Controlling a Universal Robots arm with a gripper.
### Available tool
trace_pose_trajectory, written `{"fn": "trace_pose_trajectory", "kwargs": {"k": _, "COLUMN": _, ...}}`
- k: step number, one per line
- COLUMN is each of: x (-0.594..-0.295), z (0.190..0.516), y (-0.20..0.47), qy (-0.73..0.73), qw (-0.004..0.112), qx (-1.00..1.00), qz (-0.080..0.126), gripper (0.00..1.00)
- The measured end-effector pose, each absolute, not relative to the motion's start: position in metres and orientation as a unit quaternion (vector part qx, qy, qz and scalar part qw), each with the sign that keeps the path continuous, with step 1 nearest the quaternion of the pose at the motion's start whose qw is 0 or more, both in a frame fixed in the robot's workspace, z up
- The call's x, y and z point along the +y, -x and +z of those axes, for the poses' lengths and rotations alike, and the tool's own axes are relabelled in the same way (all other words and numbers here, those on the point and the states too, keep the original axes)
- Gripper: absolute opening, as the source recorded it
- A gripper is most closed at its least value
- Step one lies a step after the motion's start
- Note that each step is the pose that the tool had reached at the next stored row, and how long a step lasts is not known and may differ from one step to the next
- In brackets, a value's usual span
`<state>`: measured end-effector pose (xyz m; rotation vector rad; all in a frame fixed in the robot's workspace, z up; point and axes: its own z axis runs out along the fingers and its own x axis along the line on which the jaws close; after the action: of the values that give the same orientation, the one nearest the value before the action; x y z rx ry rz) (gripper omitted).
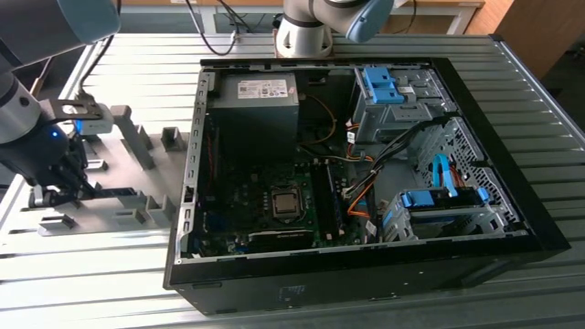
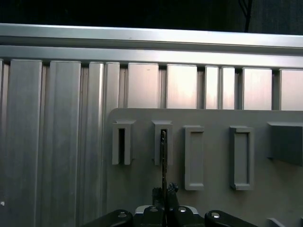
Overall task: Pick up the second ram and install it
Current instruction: 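Pick up the second ram and move it above second insertion slot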
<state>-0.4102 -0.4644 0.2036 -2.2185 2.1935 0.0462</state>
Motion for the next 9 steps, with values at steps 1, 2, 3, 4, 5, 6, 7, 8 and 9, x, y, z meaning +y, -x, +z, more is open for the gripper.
{"fn": "trace_pose_trajectory", "kwargs": {"k": 1, "x": -0.4644, "z": 0.2044, "y": 0.4102, "qy": 0.711, "qw": 0.011, "qx": 0.703, "qz": 0.015, "gripper": 0.14}}
{"fn": "trace_pose_trajectory", "kwargs": {"k": 2, "x": -0.4644, "z": 0.2052, "y": 0.4102, "qy": 0.711, "qw": 0.011, "qx": 0.703, "qz": 0.015, "gripper": 0.14}}
{"fn": "trace_pose_trajectory", "kwargs": {"k": 3, "x": -0.4643, "z": 0.2058, "y": 0.4102, "qy": 0.711, "qw": 0.011, "qx": 0.703, "qz": 0.015, "gripper": 0.14}}
{"fn": "trace_pose_trajectory", "kwargs": {"k": 4, "x": -0.4643, "z": 0.2064, "y": 0.4102, "qy": 0.711, "qw": 0.011, "qx": 0.703, "qz": 0.015, "gripper": 0.14}}
{"fn": "trace_pose_trajectory", "kwargs": {"k": 5, "x": -0.4643, "z": 0.2068, "y": 0.4102, "qy": 0.711, "qw": 0.011, "qx": 0.703, "qz": 0.015, "gripper": 0.14}}
{"fn": "trace_pose_trajectory", "kwargs": {"k": 6, "x": -0.4643, "z": 0.2073, "y": 0.4102, "qy": 0.711, "qw": 0.011, "qx": 0.703, "qz": 0.015, "gripper": 0.14}}
{"fn": "trace_pose_trajectory", "kwargs": {"k": 7, "x": -0.4644, "z": 0.2079, "y": 0.4102, "qy": 0.711, "qw": 0.011, "qx": 0.703, "qz": 0.015, "gripper": 0.14}}
{"fn": "trace_pose_trajectory", "kwargs": {"k": 8, "x": -0.4644, "z": 0.2083, "y": 0.4102, "qy": 0.711, "qw": 0.011, "qx": 0.703, "qz": 0.015, "gripper": 0.14}}
{"fn": "trace_pose_trajectory", "kwargs": {"k": 9, "x": -0.4644, "z": 0.2088, "y": 0.4102, "qy": 0.711, "qw": 0.011, "qx": 0.703, "qz": 0.015, "gripper": 0.14}}
